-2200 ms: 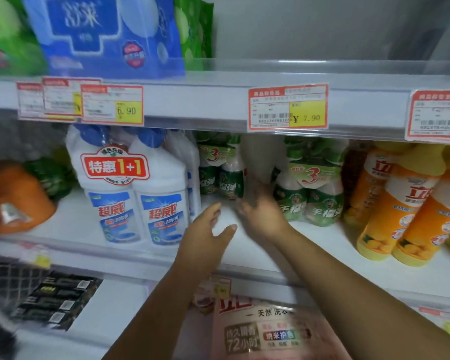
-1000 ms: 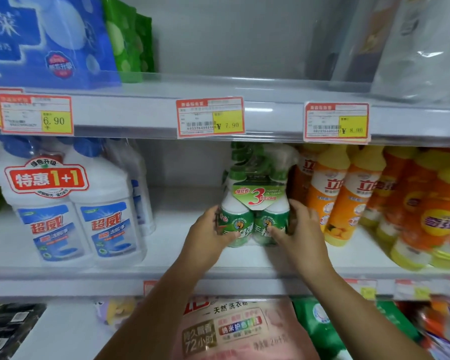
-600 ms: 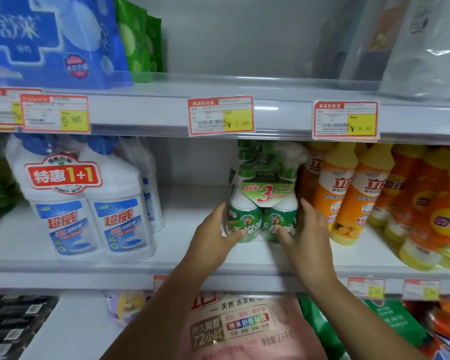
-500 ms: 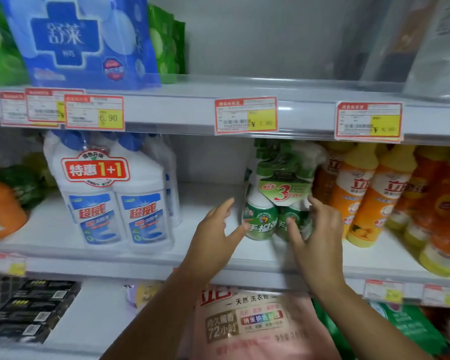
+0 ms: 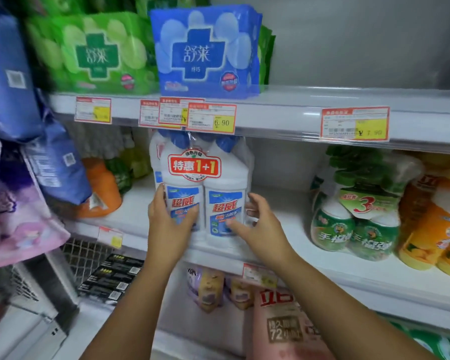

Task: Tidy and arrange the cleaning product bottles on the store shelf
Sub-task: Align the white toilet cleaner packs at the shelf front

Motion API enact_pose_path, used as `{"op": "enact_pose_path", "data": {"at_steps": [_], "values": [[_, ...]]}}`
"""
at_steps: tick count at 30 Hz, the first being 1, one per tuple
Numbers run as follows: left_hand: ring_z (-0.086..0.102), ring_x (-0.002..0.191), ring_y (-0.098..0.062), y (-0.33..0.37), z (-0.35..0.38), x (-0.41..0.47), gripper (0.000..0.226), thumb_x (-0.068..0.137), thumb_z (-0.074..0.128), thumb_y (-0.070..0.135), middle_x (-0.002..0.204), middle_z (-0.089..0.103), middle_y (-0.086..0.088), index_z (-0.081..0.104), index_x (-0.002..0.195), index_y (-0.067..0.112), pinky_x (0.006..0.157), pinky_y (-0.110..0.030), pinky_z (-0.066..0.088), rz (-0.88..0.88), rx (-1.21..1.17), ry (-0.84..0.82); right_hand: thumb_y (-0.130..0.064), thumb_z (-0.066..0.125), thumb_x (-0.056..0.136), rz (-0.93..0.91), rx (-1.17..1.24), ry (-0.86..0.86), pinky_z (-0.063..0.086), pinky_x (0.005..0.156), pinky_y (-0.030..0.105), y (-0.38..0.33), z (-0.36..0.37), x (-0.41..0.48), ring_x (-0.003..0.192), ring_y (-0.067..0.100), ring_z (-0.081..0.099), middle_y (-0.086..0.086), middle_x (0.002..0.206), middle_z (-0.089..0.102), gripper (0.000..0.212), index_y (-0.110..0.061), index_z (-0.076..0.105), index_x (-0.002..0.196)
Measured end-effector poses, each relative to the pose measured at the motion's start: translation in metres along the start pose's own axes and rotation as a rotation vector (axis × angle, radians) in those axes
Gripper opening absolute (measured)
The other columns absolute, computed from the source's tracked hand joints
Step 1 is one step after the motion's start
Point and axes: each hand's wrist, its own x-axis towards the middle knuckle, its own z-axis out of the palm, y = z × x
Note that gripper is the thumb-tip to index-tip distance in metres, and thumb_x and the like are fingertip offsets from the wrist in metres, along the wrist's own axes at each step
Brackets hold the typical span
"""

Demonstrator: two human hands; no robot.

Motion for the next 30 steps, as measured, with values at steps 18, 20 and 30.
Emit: {"op": "enact_pose_path", "data": {"at_steps": [18,20,30], "values": [[0.056,0.106,-0.007,-0.022,-0.01,0.025,0.043,0.078,0.073,0.034,0.121,0.06,0.006,0.056,0.117,0.03,0.068,-0.015,0.041,-0.144,-0.091,-0.133,-0.013,0.061,0.09,0.114,0.097,0.007,0.052,0.076,0.026,0.016,-0.007,0.071,0.082,0.013,0.063,0.003,0.103,0.067,0.029,-0.019,0.055,0.118],[0.056,0.108,-0.009,-0.022,-0.01,0.025,0.043,0.078,0.073,0.034,0.122,0.06,0.006,0.056,0.118,0.03,0.068,-0.015,0.041,-0.14,-0.088,-0.128,-0.013,0.063,0.089,0.122,0.114,0.011,0.052,0.083,0.036,0.016,-0.009,0.073,0.085,0.019,0.064,0.008,0.103,0.069,0.025,-0.02,0.055,0.112],[0.056,0.111,-0.011,-0.027,-0.008,0.026,0.043,0.077,0.073,0.039,0.122,0.06,0.006,0.057,0.117,0.032,0.08,-0.025,0.044,-0.121,-0.084,-0.11,-0.009,0.062,0.089,0.095,0.068,-0.01,0.052,0.078,0.027,0.018,-0.017,0.072,0.08,0.01,0.062,0.004,0.099,0.067,0.022,-0.016,0.06,0.111]]}}
